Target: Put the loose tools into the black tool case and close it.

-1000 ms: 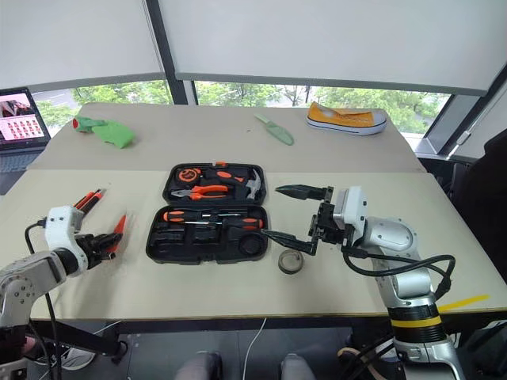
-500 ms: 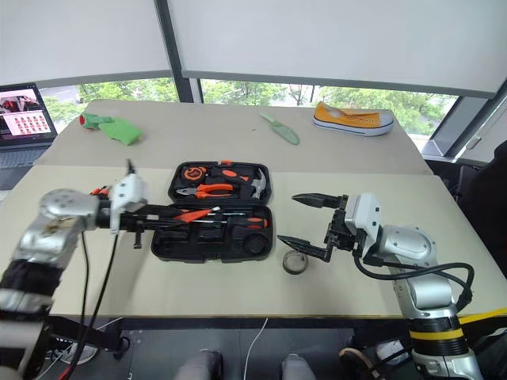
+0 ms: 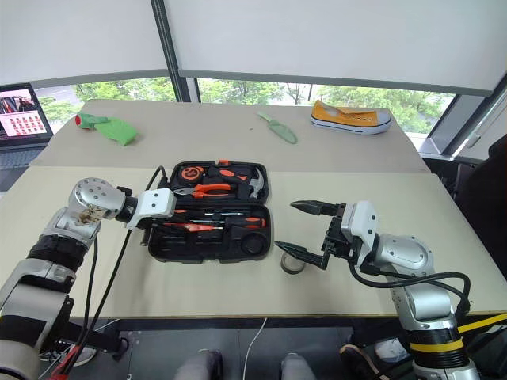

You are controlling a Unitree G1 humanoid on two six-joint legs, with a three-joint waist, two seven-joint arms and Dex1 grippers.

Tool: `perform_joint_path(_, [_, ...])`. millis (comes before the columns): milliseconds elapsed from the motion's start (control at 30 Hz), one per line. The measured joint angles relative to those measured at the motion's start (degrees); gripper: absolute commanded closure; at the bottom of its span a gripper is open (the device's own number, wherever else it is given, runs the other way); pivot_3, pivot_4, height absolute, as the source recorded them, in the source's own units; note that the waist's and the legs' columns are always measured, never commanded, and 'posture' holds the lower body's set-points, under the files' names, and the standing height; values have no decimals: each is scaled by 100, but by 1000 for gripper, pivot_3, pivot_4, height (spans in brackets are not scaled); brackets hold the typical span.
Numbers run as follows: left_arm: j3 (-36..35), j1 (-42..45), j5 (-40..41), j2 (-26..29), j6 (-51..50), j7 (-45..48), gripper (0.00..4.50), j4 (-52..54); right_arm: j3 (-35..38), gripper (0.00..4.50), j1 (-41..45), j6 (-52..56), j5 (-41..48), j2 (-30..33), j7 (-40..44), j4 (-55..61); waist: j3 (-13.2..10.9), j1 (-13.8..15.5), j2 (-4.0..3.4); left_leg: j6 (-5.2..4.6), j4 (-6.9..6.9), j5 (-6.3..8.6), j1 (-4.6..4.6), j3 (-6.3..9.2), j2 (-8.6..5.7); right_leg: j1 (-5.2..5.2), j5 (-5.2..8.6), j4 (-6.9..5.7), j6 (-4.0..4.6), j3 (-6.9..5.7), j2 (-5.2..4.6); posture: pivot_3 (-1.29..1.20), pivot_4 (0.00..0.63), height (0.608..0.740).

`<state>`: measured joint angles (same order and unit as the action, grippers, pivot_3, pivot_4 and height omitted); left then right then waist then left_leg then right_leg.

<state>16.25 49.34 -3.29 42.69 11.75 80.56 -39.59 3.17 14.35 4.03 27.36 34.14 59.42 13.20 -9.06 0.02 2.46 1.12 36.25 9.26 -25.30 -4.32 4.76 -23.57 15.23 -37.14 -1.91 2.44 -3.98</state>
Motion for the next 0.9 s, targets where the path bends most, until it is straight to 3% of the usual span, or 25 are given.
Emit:
perform_joint_path(233, [33, 32, -138, -4, -62, 2, 4068, 72, -9, 0, 1, 1, 2, -9, 11, 0, 1, -3, -1, -1, 5, 0, 4, 4, 5, 5, -1, -6, 1, 0, 8, 0, 150, 740])
perform_joint_path(300, [33, 32, -138, -6, -72, 5, 3068, 83, -9, 0, 1, 4, 5, -8, 15, 0, 0, -2, -1, -1, 6, 0, 4, 5, 5, 6, -1, -5, 1, 0, 8, 0, 150, 740])
perform_joint_path(333, [36, 31, -138, -7, -68, 26, 2915, 92, -9, 0, 1, 7, 15, -8, 18, 0, 0, 0, -1, 0, 6, 0, 4, 5, 5, 6, -1, -5, 1, 0, 8, 0, 150, 740])
perform_joint_path(500, [-252, -12, 188, -192, 176, 97, 1165, -36, -12, 0, 0, 56, 43, -8, 24, 0, 0, 3, 0, -1, 6, 0, 2, 6, 5, 6, -1, -5, 1, -1, 8, 0, 150, 740])
perform_joint_path(700, [-1107, -22, 1067, -253, 139, 174, 1165, -384, -17, 0, -12, 144, 84, -4, 32, 0, 0, -5, 0, -1, 10, -1, 2, 10, 5, 6, -1, -7, 0, -2, 9, 0, 150, 740])
perform_joint_path(800, [-1442, -55, 1322, -262, -62, 129, 1875, -460, -18, 0, -17, 160, 85, -3, 31, 0, 0, 2, -1, -1, 14, 0, 2, 11, 4, 11, -2, -6, -1, -3, 9, 0, 150, 740])
perform_joint_path(900, [-1617, -359, 1394, -374, -90, -106, 2940, -476, -19, 0, -24, 163, 86, -3, 23, 0, 1, 5, -2, -1, 16, 0, 4, 11, 4, 16, -2, -6, -2, -4, 8, 0, 150, 740])
